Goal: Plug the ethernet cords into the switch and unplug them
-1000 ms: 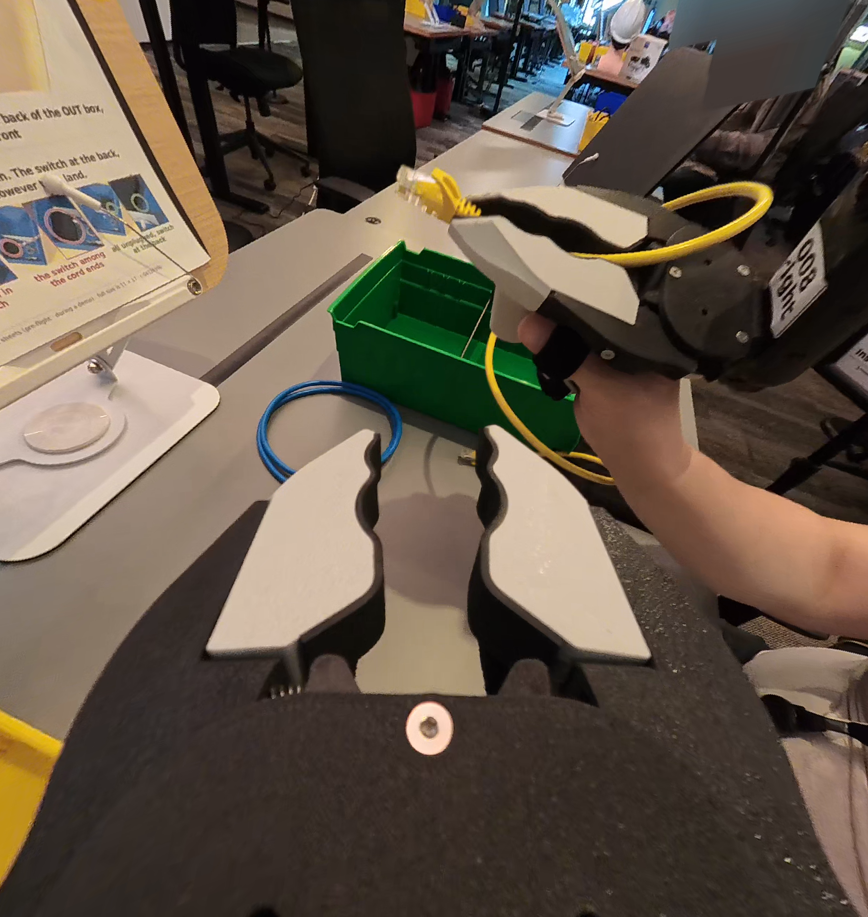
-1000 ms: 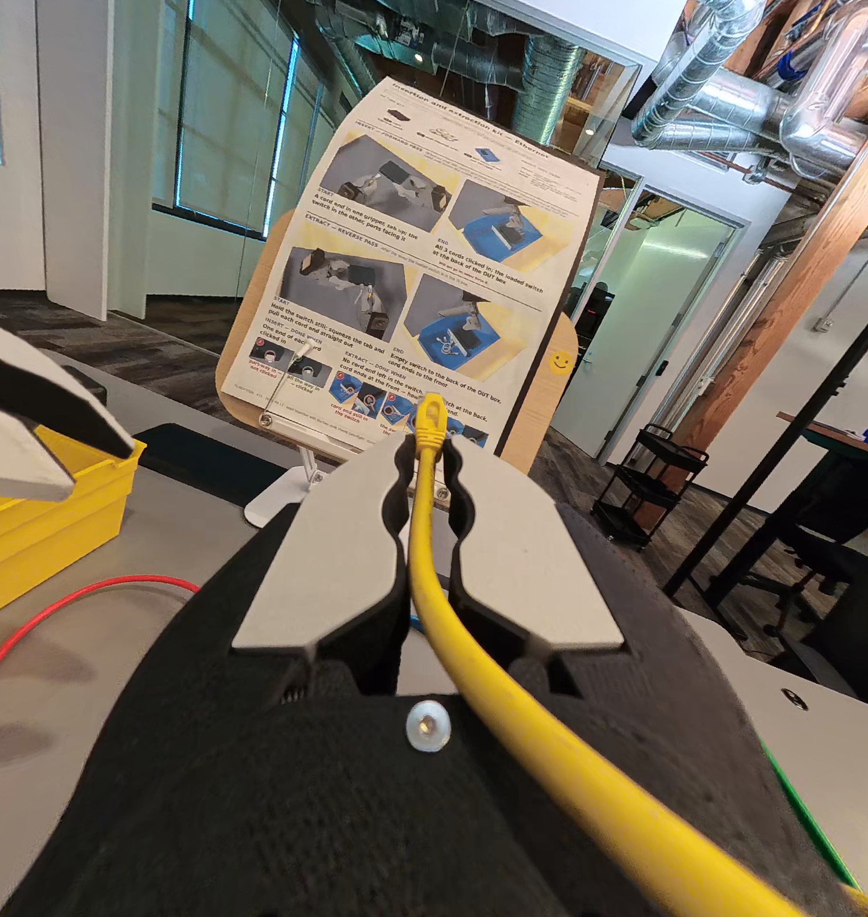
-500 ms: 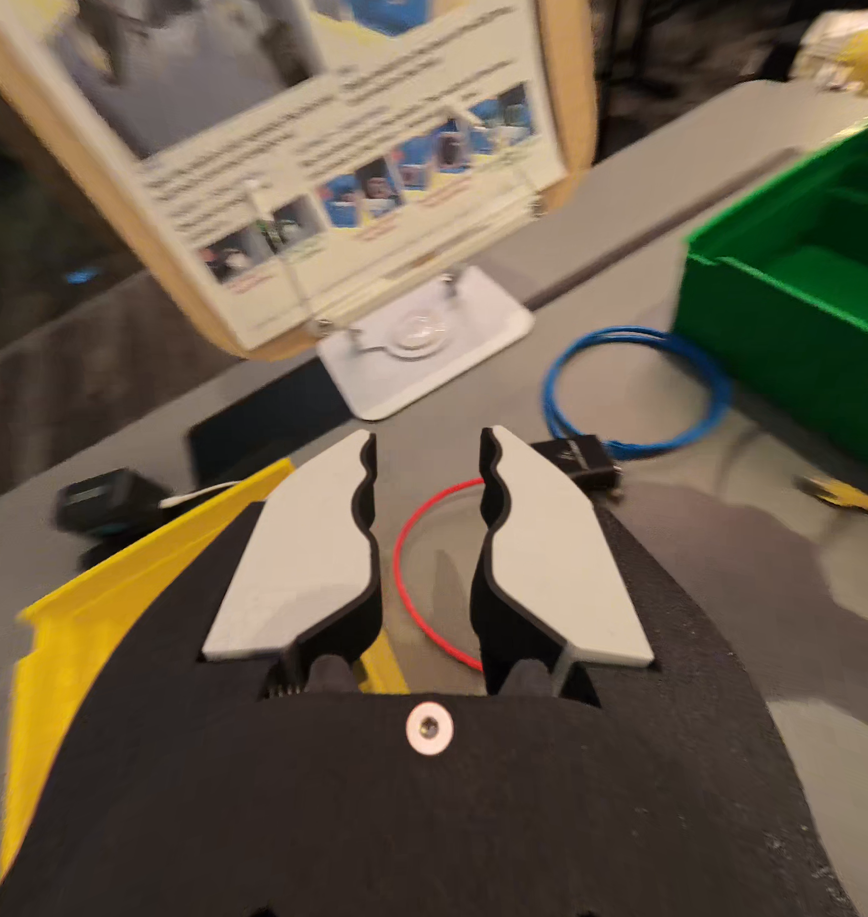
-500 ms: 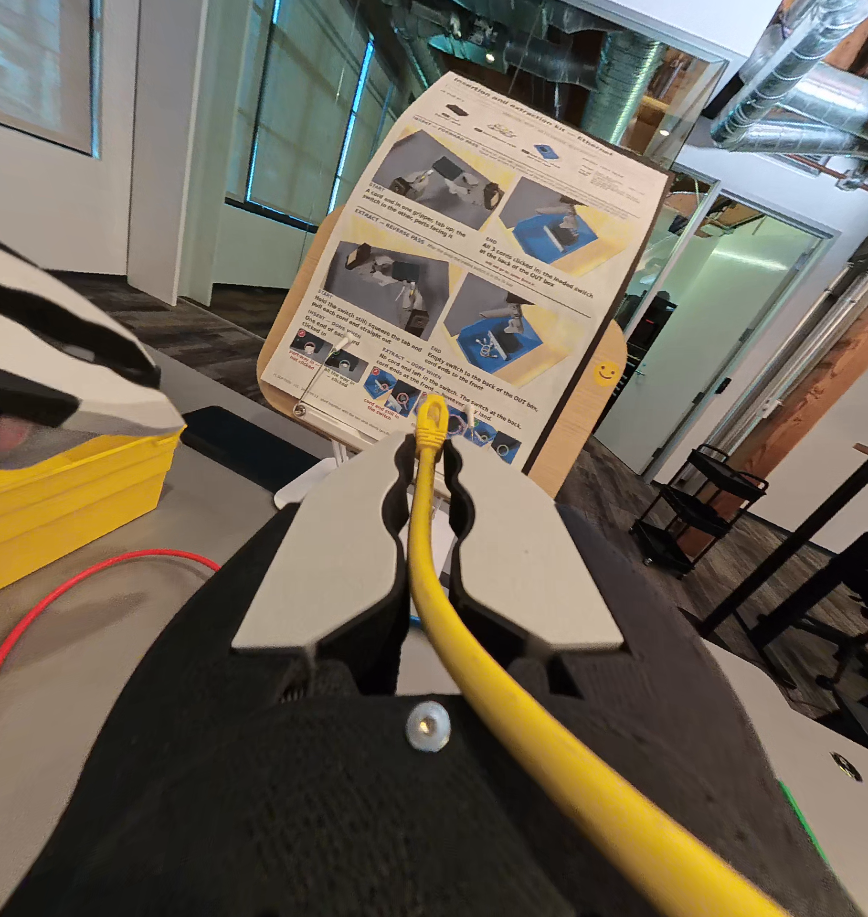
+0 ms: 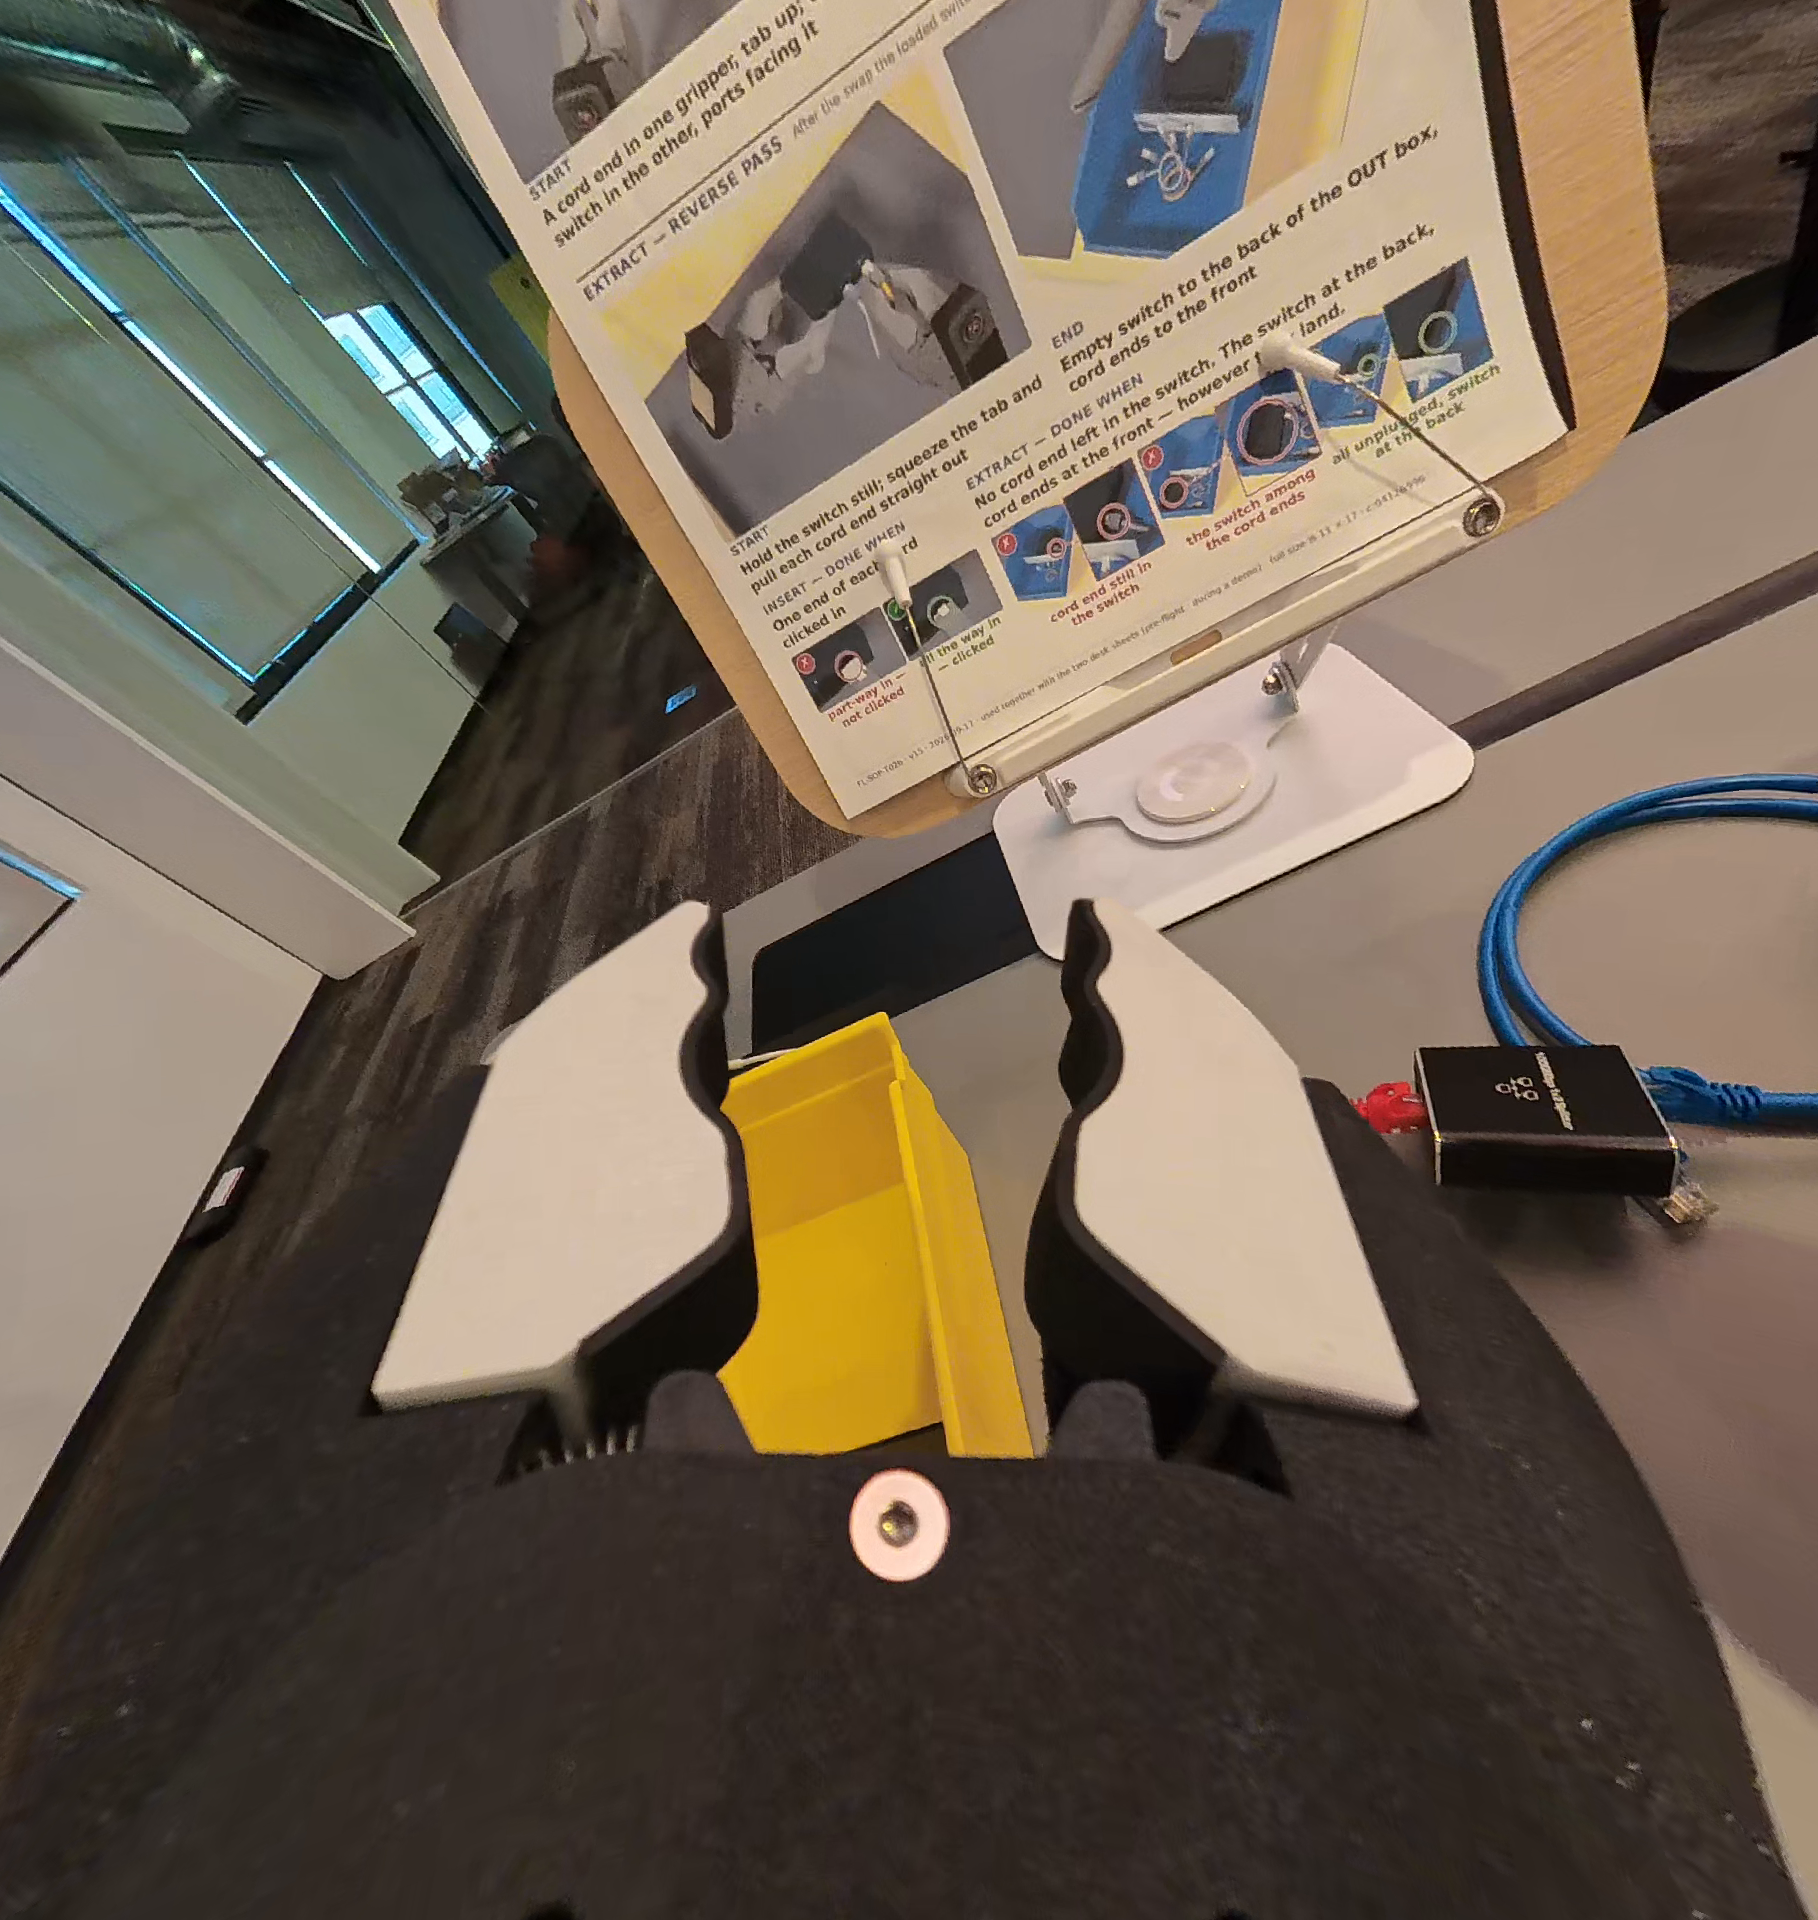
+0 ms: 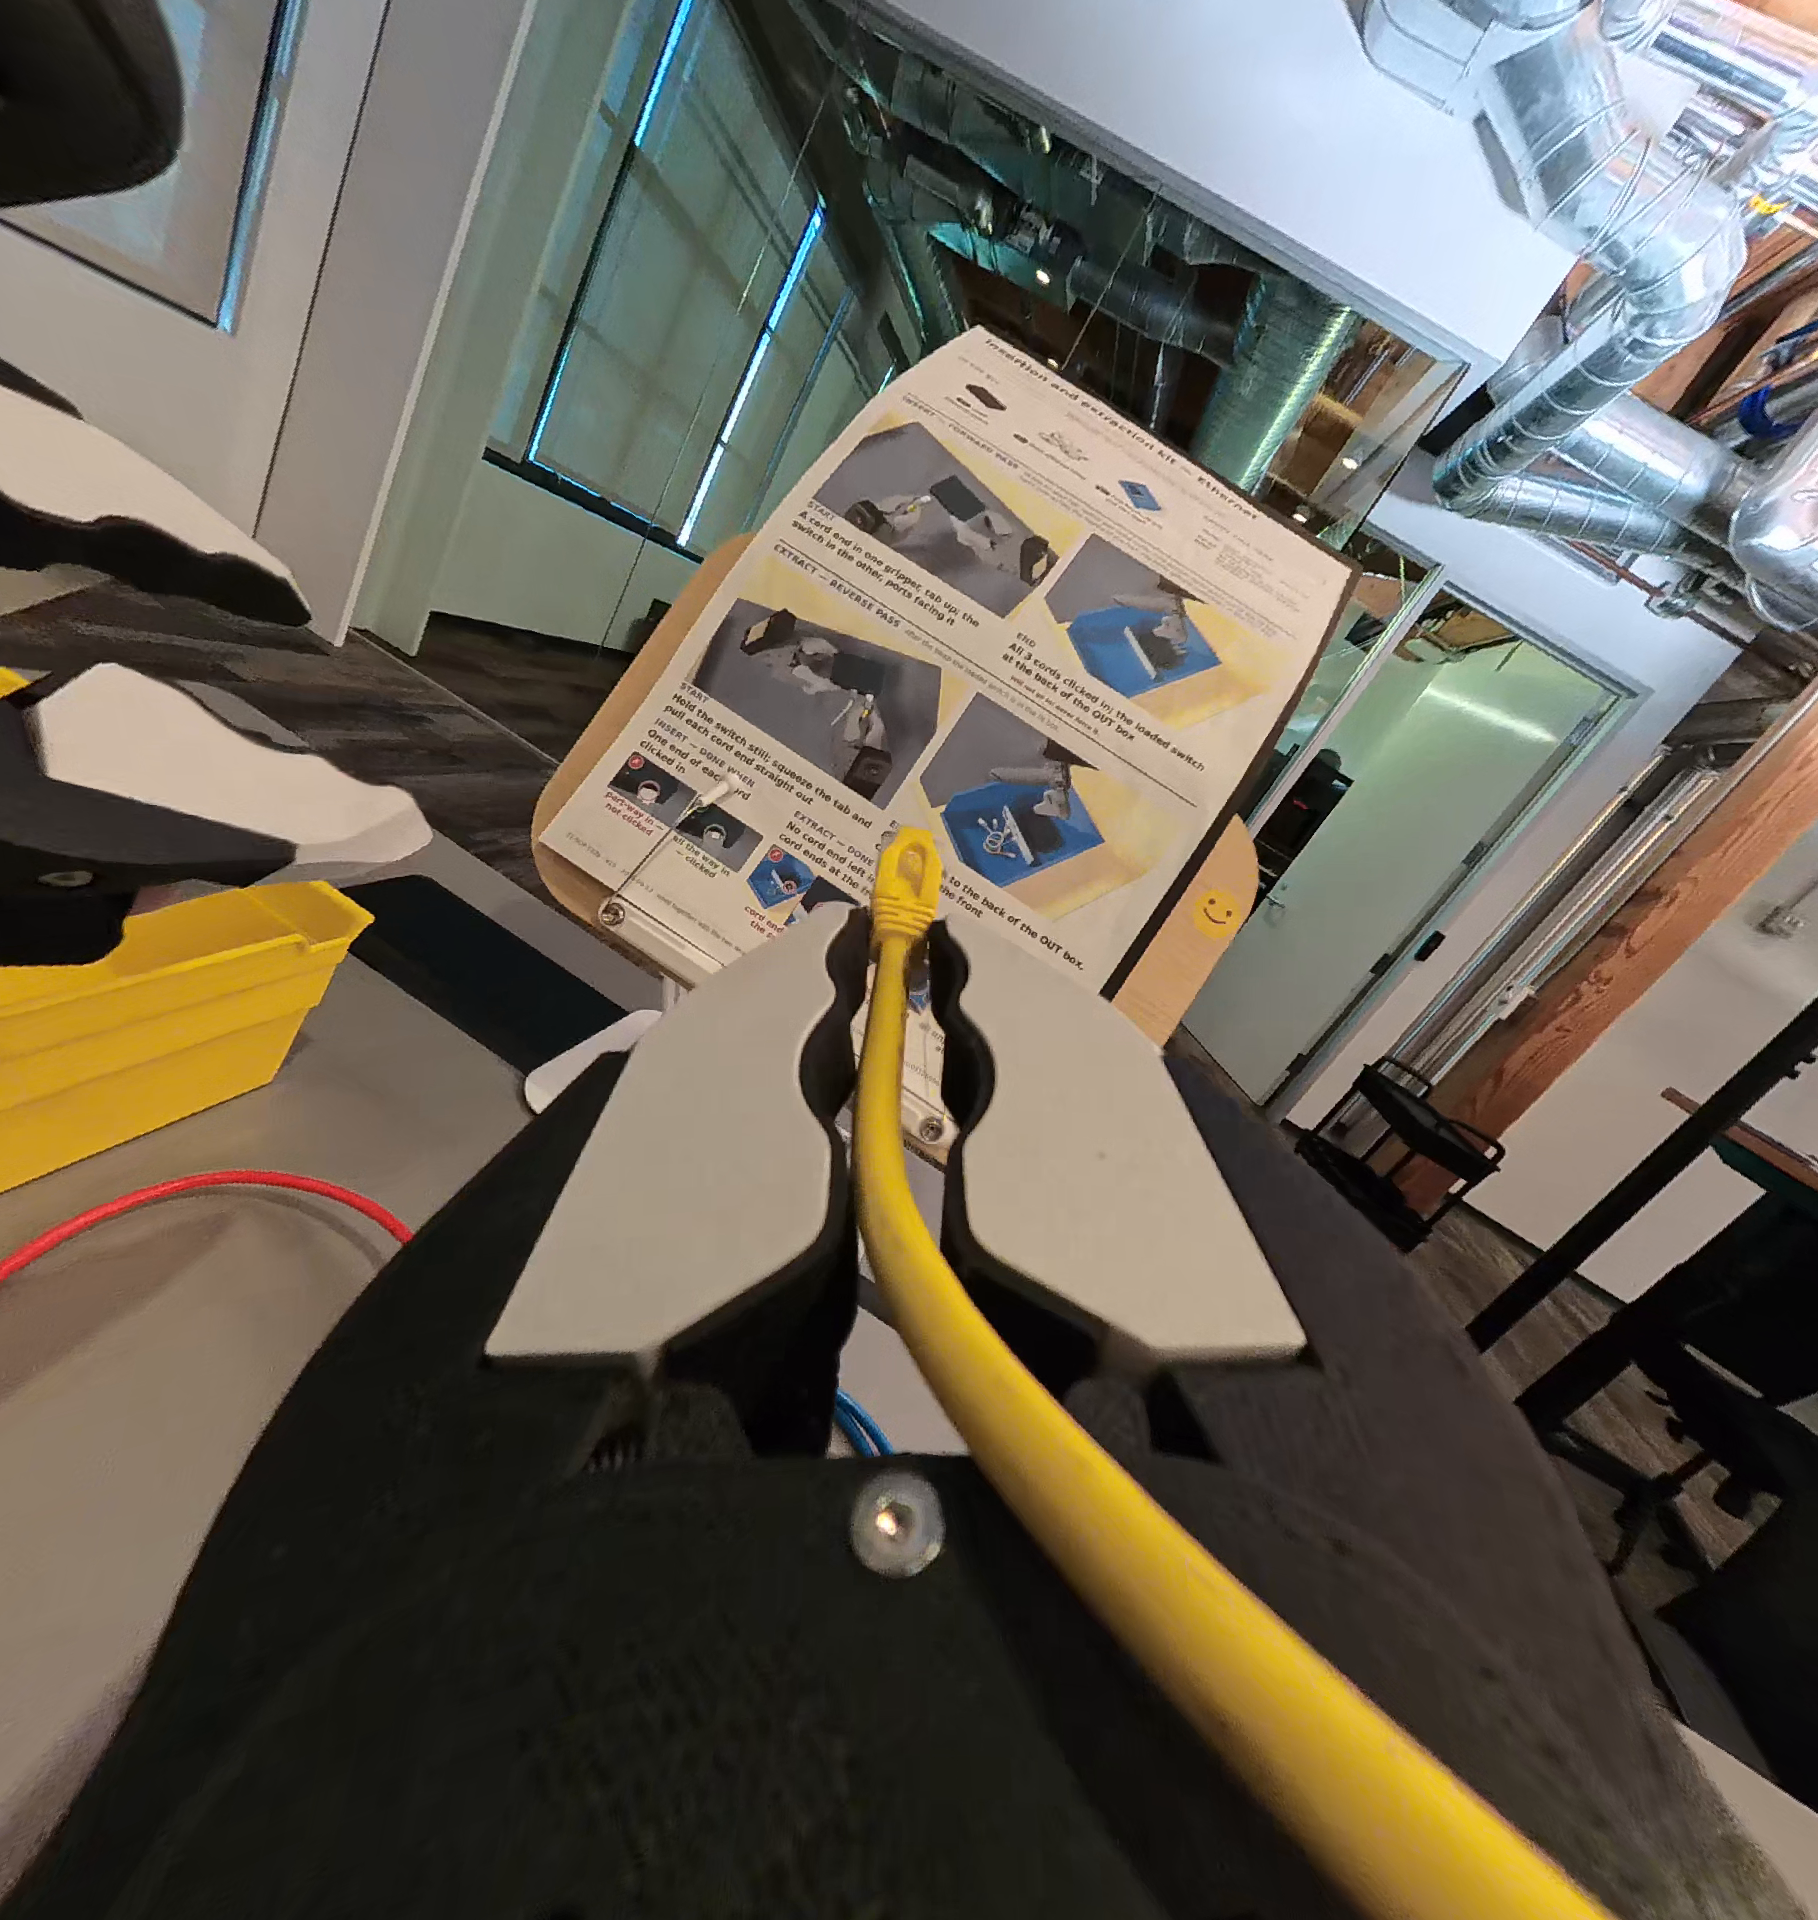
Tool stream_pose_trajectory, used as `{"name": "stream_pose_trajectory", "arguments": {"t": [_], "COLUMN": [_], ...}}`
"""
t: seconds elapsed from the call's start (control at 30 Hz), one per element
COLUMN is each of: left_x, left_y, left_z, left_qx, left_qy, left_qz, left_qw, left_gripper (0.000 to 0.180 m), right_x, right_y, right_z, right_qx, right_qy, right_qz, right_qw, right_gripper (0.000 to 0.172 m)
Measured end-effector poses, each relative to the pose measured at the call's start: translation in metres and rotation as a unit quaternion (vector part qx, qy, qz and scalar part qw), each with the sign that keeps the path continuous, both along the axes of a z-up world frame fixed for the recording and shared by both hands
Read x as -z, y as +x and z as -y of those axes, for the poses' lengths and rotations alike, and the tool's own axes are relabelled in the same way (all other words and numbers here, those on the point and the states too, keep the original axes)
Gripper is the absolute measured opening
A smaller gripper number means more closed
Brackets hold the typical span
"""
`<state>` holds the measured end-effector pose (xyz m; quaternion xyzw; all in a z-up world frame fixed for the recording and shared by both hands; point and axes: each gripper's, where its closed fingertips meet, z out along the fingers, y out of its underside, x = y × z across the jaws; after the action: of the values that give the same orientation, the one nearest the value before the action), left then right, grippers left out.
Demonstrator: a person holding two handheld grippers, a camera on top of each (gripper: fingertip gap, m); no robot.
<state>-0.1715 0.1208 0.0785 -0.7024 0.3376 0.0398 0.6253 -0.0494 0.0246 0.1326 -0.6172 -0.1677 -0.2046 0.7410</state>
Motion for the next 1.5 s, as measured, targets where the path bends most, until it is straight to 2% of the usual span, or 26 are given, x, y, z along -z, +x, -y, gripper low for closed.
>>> {"name": "stream_pose_trajectory", "arguments": {"t": [0.4, 0.5, 0.57, 0.6, 0.67, 0.8, 0.87, 0.93, 1.03, 1.23, 1.5], "left_x": [0.0, 0.01, 0.028, 0.039, 0.061, 0.089, 0.104, 0.119, 0.139, 0.168, 0.202], "left_y": [-0.004, 0.009, 0.022, 0.028, 0.039, 0.062, 0.068, 0.071, 0.079, 0.105, 0.116], "left_z": [-0.001, 0.003, 0.012, 0.019, 0.038, 0.065, 0.06, 0.051, 0.038, 0.032, 0.038], "left_qx": [-0.018, 0.024, 0.084, 0.123, 0.207, 0.357, 0.391, 0.412, 0.452, 0.519, 0.548], "left_qy": [0.009, -0.021, -0.082, -0.122, -0.204, -0.321, -0.362, -0.391, -0.373, -0.361, -0.385], "left_qz": [0.003, -0.003, -0.021, -0.03, -0.047, -0.078, -0.126, -0.183, -0.254, -0.309, -0.38], "left_qw": [1.0, 0.999, 0.993, 0.985, 0.956, 0.874, 0.836, 0.803, 0.77, 0.711, 0.638], "left_gripper": [0.064, 0.069, 0.066, 0.069, 0.065, 0.06, 0.06, 0.067, 0.068, 0.072, 0.081], "right_x": [0.007, 0.007, 0.005, 0.002, -0.007, -0.026, -0.031, -0.035, -0.04, -0.052, -0.047], "right_y": [0.016, 0.013, 0.015, 0.014, 0.022, 0.032, 0.033, 0.035, 0.041, 0.053, 0.062], "right_z": [0.0, 0.0, 0.001, 0.003, 0.01, 0.026, 0.031, 0.036, 0.042, 0.055, 0.046], "right_qx": [0.007, -0.008, -0.024, -0.042, -0.058, -0.1, -0.129, -0.151, -0.17, -0.195, -0.19], "right_qy": [-0.011, -0.017, -0.029, -0.03, -0.023, 0.0, 0.004, 0.009, 0.016, 0.035, 0.021], "right_qz": [-0.012, -0.016, -0.022, -0.022, -0.028, -0.04, -0.066, -0.081, -0.094, -0.108, -0.112], "right_qw": [1.0, 1.0, 0.999, 0.998, 0.998, 0.994, 0.989, 0.985, 0.981, 0.974, 0.975], "right_gripper": [0.012, 0.012, 0.012, 0.012, 0.013, 0.012, 0.012, 0.012, 0.012, 0.012, 0.012]}}
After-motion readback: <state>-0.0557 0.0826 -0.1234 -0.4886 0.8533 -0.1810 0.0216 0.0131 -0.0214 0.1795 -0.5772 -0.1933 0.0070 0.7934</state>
